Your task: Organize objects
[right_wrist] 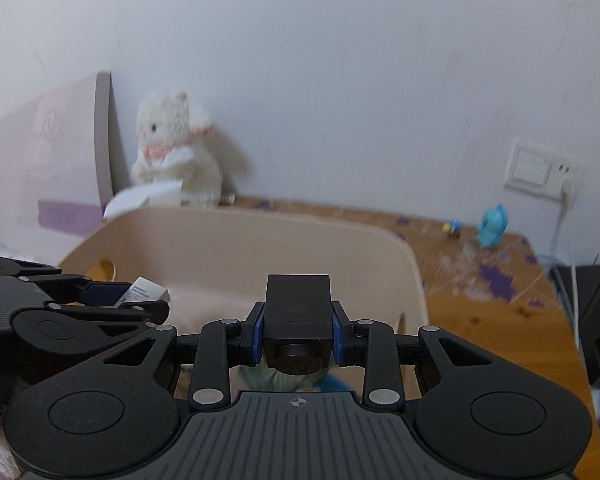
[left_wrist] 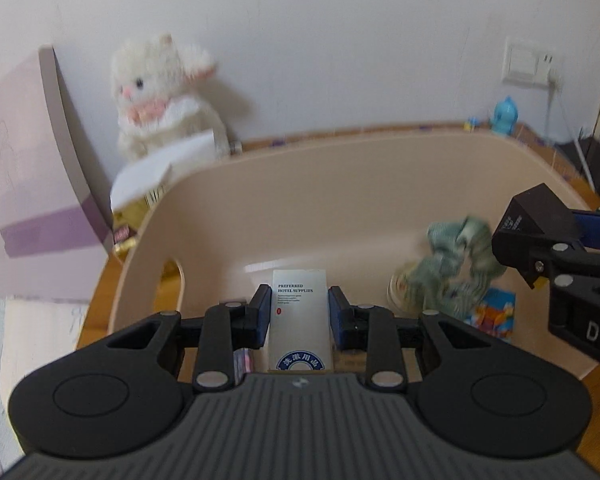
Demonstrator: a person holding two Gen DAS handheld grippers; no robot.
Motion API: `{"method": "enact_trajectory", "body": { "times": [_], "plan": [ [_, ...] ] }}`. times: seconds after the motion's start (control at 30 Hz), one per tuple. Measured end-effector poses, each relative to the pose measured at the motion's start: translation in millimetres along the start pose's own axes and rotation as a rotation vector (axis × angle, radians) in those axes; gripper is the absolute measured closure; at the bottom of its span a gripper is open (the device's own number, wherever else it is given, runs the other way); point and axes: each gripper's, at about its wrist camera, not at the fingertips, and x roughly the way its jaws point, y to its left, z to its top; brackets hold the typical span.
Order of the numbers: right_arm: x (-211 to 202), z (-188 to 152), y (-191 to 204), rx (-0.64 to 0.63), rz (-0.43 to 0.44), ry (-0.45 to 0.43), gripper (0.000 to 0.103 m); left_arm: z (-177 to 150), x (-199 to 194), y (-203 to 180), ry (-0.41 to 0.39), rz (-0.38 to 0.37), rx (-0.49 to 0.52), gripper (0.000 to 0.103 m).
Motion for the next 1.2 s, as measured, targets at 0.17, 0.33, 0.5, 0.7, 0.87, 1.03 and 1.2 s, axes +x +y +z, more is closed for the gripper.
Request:
{"method": "enact_trajectory", "body": {
  "times": [0.17,0.33,0.5,0.7,0.87,1.03,1.2],
  "plan": [
    [13.2,-4.8,2.0,-0.009,-0.001,0.095,0.074,2.9,1.9,3.7,0.063,0.003,-0.020,0.069],
    [1.8,-4.3,0.7,-0.019,-0.011,0.066,0.045,3.3,-14.5,6.6,0.019,0.019,-0.033,0.026],
    [-21.1,-1.0,-5.1,-0.028,-0.040,0.019,0.014,3.4,-36.0,16.3,-0.022,0.011,-0.068,0.022],
    [-47.8,0.3,-5.0,-0.031,-0.029,-0.018,0.000,-4.0,-62.4,22.7,-0.059,0.035,-0.082,0.020],
    [-64.7,-6.2,-1.8,-0.039,-0.021,-0.023,0.000,-20.5,-88.9,25.0,-0.097,0.039,-0.086,0.019],
    [-91.8,-20.4,-1.3,-0.014,-0.011,-0.056,0.000,-37.6,-112.2,27.0,-0.121,0.047,-0.089,0.018],
    [-119.0,-39.2,4.4,-0.030,-0.017,-0.086,0.000,-58.5,-134.9,26.9,-0.147,0.031,-0.080,0.018]
  ]
}}
